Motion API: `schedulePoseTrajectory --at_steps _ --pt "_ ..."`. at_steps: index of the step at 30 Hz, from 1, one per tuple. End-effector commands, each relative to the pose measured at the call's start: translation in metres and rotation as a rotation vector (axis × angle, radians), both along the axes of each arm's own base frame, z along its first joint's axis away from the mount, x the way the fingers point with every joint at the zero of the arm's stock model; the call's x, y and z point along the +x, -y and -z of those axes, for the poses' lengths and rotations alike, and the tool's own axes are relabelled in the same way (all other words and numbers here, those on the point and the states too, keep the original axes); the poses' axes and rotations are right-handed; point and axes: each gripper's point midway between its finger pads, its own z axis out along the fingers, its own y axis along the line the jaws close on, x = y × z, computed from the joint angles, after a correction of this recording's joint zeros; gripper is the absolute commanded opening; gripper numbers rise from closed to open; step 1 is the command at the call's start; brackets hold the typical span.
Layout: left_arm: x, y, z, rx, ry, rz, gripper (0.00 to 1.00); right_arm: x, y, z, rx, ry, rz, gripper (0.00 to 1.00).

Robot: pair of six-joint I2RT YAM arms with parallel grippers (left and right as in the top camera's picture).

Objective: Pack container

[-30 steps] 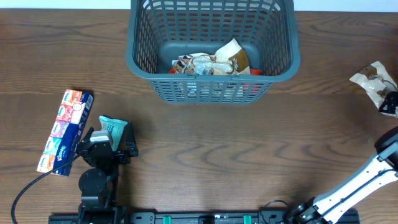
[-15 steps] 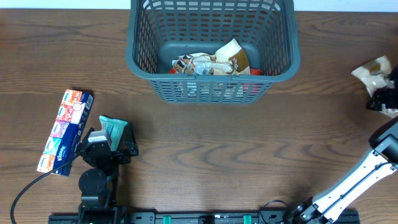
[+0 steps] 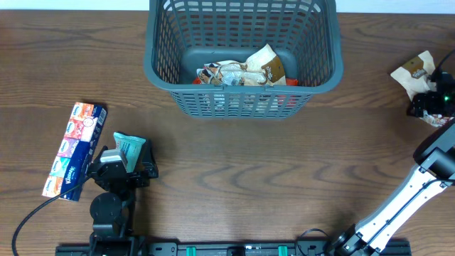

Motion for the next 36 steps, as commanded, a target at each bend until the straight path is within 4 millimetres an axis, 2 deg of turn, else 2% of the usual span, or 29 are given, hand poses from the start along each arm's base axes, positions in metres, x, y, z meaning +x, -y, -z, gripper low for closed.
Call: schedulePoseTrajectory --at_steps 1,5,8,9,12,13,16,17,19,24,28,33,36 --pt "0.000 0.001 0.007 -0.013 -0.012 0.002 0.98 0.002 -0.014 0.025 0.053 -0.031 0.008 0.88" --pt "0.000 0.001 0.007 -0.013 -0.012 0.002 0.98 0.005 -0.019 0.024 0.077 -0.016 0.039 0.72" --pt "0.000 0.001 0.007 -0.013 -0.012 0.002 0.99 0.008 -0.022 0.024 0.099 0.000 0.043 0.46" --pt "0.000 0.001 0.007 -0.013 -0.012 0.002 0.99 0.008 -0.022 0.024 0.101 0.001 0.056 0.41" --pt "0.000 0.001 0.007 -0.013 -0.012 0.002 0.99 0.007 -0.023 0.024 0.105 -0.002 0.062 0.40" --pt "0.000 0.001 0.007 -0.013 -0.012 0.002 0.99 0.007 -0.023 0.024 0.107 -0.005 0.062 0.37" --pt "0.000 0.001 0.007 -0.013 -0.012 0.002 0.99 0.006 -0.027 0.024 0.123 -0.008 0.062 0.23" --pt "0.000 0.001 0.007 -0.013 -0.012 0.002 0.99 0.006 -0.028 0.024 0.130 -0.006 0.062 0.13" --pt "0.000 0.001 0.007 -0.013 -0.012 0.002 0.99 0.006 -0.029 0.024 0.139 -0.007 0.083 0.01" --pt "0.000 0.001 0.007 -0.012 -0.012 0.002 0.99 0.005 -0.031 0.023 0.153 -0.018 0.150 0.01" --pt "0.000 0.001 0.008 -0.012 -0.015 0.001 0.99 0.007 -0.036 0.017 0.154 -0.014 0.138 0.01" --pt "0.000 0.001 0.009 -0.012 -0.020 0.001 0.98 0.024 -0.046 -0.009 0.146 0.049 0.115 0.01" --pt "0.000 0.001 0.009 -0.012 -0.020 0.001 0.99 0.037 -0.052 -0.031 0.149 0.108 0.132 0.01"
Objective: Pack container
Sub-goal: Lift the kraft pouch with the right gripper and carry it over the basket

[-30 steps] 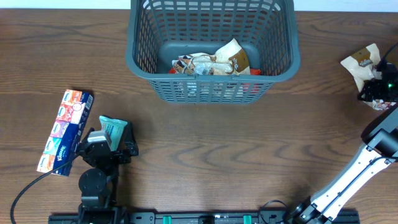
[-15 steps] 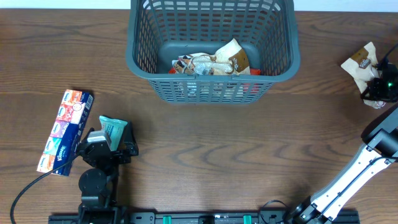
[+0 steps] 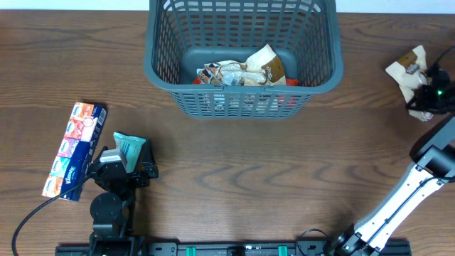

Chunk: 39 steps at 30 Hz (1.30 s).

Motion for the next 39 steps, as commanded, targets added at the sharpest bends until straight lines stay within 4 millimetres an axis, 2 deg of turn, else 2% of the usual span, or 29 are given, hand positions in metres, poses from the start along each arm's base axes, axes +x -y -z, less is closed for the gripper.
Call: schedulePoseTrajectory --at_steps 1,9,14,20,22,24,26,29,33,36,39 --pt "0.000 0.001 0.008 -0.003 -0.017 0.003 0.99 0.024 -0.024 -0.036 0.043 0.106 0.007 0.01" --pt "0.000 0.001 0.009 -0.003 -0.019 0.003 0.99 0.056 -0.058 -0.130 -0.015 0.298 -0.039 0.01" --pt "-0.001 0.001 0.013 -0.003 -0.039 0.003 0.99 0.067 -0.098 -0.202 -0.077 0.424 -0.125 0.01" --pt "-0.001 0.001 0.013 -0.002 -0.039 0.003 0.99 0.072 -0.175 -0.298 -0.176 0.618 -0.307 0.01" --pt "-0.001 0.001 0.013 -0.002 -0.039 0.003 0.99 0.070 -0.213 -0.339 -0.212 0.723 -0.399 0.01" --pt "-0.001 0.001 0.013 -0.003 -0.039 0.003 0.99 0.065 -0.249 -0.369 -0.240 0.806 -0.499 0.01" --pt "-0.001 0.001 0.013 -0.002 -0.039 0.003 0.99 0.053 -0.298 -0.392 -0.264 0.882 -0.692 0.01" --pt "-0.001 0.001 0.013 -0.002 -0.038 0.003 0.99 0.034 -0.365 -0.409 -0.279 0.956 -0.937 0.01" --pt "-0.001 0.001 0.013 -0.002 -0.038 0.003 0.99 0.013 -0.438 -0.403 -0.255 0.975 -1.179 0.01" --pt "-0.001 0.001 0.013 -0.002 -0.038 0.003 0.98 0.004 -0.472 -0.388 -0.204 0.948 -1.262 0.01" --pt "-0.001 0.001 0.012 -0.002 -0.034 0.003 0.99 0.001 -0.497 -0.363 -0.166 0.889 -1.348 0.01"
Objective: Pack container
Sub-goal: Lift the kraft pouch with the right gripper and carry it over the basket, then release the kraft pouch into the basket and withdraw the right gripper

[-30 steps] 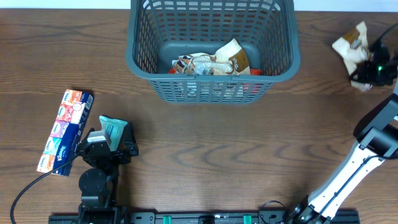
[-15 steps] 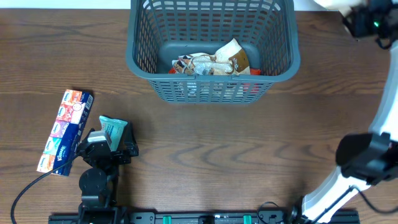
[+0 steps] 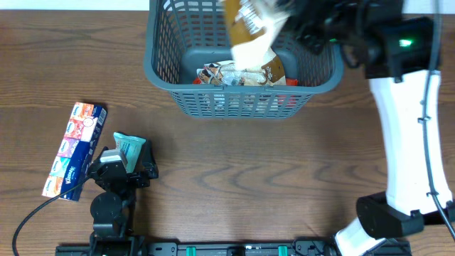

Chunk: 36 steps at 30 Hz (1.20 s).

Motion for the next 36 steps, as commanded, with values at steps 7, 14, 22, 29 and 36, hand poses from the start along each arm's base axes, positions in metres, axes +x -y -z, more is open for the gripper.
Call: schedulePoseTrajectory --at_steps 7,14,22,29,36 --pt "0.000 0.001 0.009 -0.001 -0.019 0.003 0.99 0.024 -0.033 0.096 -0.161 -0.172 -0.076 0.01" --pt "0.000 0.001 0.009 -0.001 -0.019 0.003 0.99 0.060 -0.009 0.164 -0.312 -0.261 0.059 0.01" --pt "0.000 0.001 0.009 -0.001 -0.019 0.003 0.98 0.065 -0.002 0.212 -0.333 -0.393 0.133 0.01" --pt "0.000 0.001 0.009 -0.001 -0.019 0.003 0.99 0.063 -0.001 0.229 -0.332 -0.453 0.156 0.01" --pt "-0.001 0.001 0.011 0.000 -0.030 0.003 0.99 0.057 0.008 0.255 -0.353 -0.544 0.182 0.01"
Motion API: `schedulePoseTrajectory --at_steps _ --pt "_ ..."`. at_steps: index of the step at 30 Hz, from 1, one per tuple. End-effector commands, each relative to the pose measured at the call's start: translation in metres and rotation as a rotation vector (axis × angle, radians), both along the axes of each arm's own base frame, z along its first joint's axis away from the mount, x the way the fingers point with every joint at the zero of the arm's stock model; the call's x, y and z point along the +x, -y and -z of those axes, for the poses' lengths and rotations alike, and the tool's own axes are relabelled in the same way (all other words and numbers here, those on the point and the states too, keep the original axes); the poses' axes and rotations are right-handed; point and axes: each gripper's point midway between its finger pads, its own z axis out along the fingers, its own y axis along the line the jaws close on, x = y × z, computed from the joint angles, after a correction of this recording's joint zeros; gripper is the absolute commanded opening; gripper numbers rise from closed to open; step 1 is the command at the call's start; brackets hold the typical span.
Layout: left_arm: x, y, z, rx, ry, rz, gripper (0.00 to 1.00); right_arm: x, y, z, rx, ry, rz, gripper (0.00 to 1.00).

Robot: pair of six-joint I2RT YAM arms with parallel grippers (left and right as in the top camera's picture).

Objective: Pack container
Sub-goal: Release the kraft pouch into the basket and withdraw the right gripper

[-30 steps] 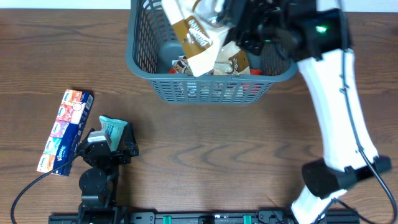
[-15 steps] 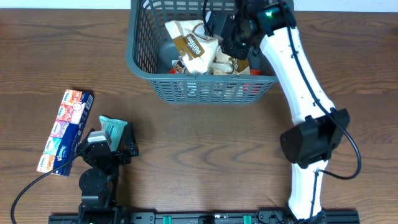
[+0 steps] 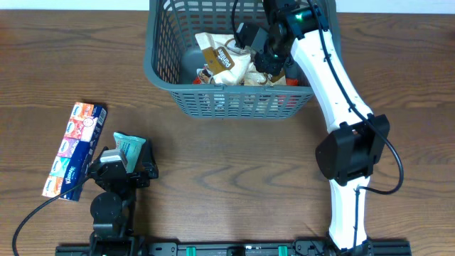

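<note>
My right arm reaches down into the grey basket [image 3: 160,67] at the back of the table. My right gripper [image 3: 249,43] is low inside it, its fingertips at the right edge of a white-and-brown snack packet [image 3: 215,55]. That packet lies on top of the other packets [image 3: 274,77] in the basket. Whether the fingers still pinch it is hidden by the wrist. My left gripper [image 3: 129,158] rests near the front left edge, open, with a teal packet [image 3: 129,146] lying at its fingertips. A long multi-pack of tissue packets [image 3: 75,149] lies just left of it.
The basket's high mesh walls surround my right gripper. My white right arm [image 3: 334,78] crosses the basket's right rim and runs down to its base at the front edge. A black cable [image 3: 32,213] curls at the front left.
My right gripper held the snack packet high over the basket's back rim. It is now lower inside the basket, and the packet lies flat on the pile. The left arm has not moved.
My right gripper was at the far right edge on a snack packet lying on the table. Then the packet was slightly lifted there. Later it was over the basket in the gripper, and now it rests on the packets inside. The left side stayed still.
</note>
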Motion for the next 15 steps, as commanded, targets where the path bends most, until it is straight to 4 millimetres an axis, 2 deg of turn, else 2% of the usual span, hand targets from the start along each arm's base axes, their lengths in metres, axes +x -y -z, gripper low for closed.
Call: schedulePoseTrajectory --at_steps 1,3,5,6,9,13,15 --pt "-0.001 0.001 0.012 0.000 -0.031 0.003 0.99 0.003 0.008 0.020 -0.001 -0.054 0.059 0.15" --pt "-0.001 0.001 0.012 0.000 -0.033 0.003 0.99 0.002 0.007 0.020 0.010 -0.059 0.077 0.43" --pt "-0.001 0.001 0.012 0.000 -0.033 0.003 0.99 0.002 0.007 0.018 0.016 -0.059 0.096 0.57" --pt "-0.001 0.001 0.012 0.000 -0.033 0.003 0.99 0.002 0.007 0.018 0.023 -0.062 0.120 0.73" --pt "-0.001 0.001 0.012 0.000 -0.033 0.003 0.99 0.000 0.007 0.018 0.039 -0.083 0.188 0.97" --pt "0.000 0.001 0.007 0.000 -0.013 0.002 0.99 -0.006 0.002 0.018 0.072 -0.116 0.189 0.99" --pt "0.001 0.001 0.002 -0.002 0.008 0.002 0.99 -0.005 -0.006 0.010 0.119 -0.106 0.176 0.99"
